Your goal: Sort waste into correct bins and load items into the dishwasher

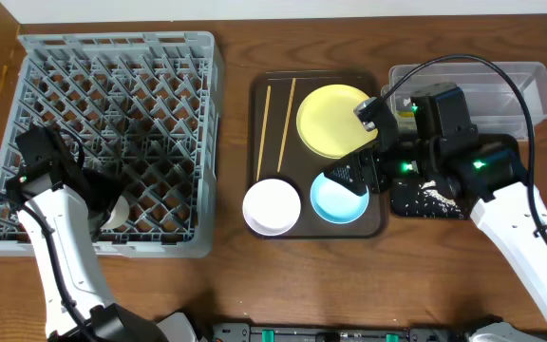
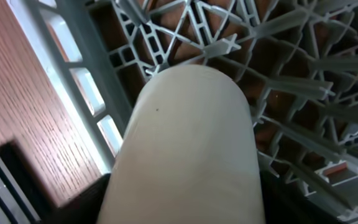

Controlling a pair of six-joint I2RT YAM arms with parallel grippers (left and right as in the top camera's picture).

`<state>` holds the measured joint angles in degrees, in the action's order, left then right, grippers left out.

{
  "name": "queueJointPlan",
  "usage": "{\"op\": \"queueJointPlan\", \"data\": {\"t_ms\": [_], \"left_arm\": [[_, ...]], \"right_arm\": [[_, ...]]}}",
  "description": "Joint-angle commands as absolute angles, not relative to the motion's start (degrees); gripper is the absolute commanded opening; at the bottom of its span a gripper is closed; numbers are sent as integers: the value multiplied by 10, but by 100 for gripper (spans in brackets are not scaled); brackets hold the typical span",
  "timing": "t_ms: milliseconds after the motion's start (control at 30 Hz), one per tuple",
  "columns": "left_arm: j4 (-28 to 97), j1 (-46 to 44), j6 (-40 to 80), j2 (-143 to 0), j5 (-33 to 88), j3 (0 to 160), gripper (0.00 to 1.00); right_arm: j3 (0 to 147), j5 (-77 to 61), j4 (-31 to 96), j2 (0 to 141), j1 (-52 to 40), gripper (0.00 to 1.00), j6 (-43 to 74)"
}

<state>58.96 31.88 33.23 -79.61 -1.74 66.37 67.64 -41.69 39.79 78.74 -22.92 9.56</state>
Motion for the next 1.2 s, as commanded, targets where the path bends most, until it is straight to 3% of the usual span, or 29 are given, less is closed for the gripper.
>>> {"op": "queueJointPlan", "data": {"t_ms": [0,33,67,100,400,567,733,867,933,1000,1167], "left_arm": [[592,322,337,-793,-22,675,53],[592,322,337,-793,-22,675,54],[594,322,337,-793,-17,675,70],[595,322,337,-793,-9,675,75],[596,322,331,-786,51,675,94],[611,322,277,-762,118,696,95],[624,277,153,-723,224,727,93],[625,191,100,-691,225,737,93],[626,80,54,-664,197,737,93],[626,31,32,-659,190,737,93],[631,-57,32,-659,169,736,95]], "right_arm": [[674,-418,400,779,-233,68,85],[674,-418,400,779,-233,69,85],[674,-418,401,779,-233,69,84],[674,-418,401,779,-233,69,82],[674,-415,401,779,-233,70,76],[674,-368,403,779,-242,70,77],[678,-237,397,796,-283,58,138],[717,-184,404,848,-305,59,139],[767,-121,409,906,-299,64,165],[779,-100,409,925,-289,68,187],[780,-100,445,929,-262,68,201]]}}
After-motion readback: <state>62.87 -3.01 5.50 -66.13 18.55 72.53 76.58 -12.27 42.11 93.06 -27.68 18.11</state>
